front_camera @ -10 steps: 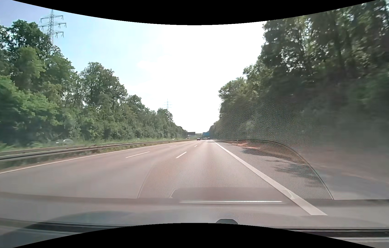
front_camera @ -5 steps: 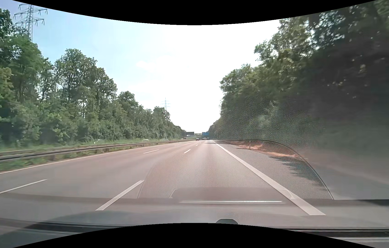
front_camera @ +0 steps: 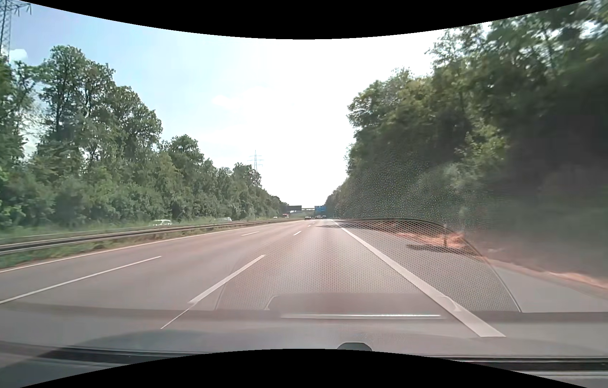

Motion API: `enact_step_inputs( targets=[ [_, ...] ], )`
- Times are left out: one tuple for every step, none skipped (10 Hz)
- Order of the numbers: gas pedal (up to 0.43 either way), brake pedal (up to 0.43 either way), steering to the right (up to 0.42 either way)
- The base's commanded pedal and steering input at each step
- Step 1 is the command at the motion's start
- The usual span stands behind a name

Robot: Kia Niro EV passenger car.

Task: Follow the waypoints while adhering to traffic rules and regulations

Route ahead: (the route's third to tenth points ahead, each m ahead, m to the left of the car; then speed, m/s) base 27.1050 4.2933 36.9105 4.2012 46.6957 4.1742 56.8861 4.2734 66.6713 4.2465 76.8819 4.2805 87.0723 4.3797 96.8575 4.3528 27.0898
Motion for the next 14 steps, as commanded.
enact_step_inputs(
  targets=[
    [0.311, 0.0, -0.004],
    [0.311, 0.0, -0.004],
    [0.311, 0.0, -0.004],
    [0.311, 0.0, -0.004],
    [0.311, 0.0, -0.004],
    [0.311, 0.0, -0.004],
    [0.311, 0.0, -0.004],
    [0.311, 0.0, -0.004],
    [0.311, 0.0, -0.004],
    [0.311, 0.0, -0.004],
    [0.311, 0.0, -0.004],
    [0.311, 0.0, -0.003],
    [0.311, 0.0, -0.003],
    [0.311, 0.0, -0.003]
  ],
)
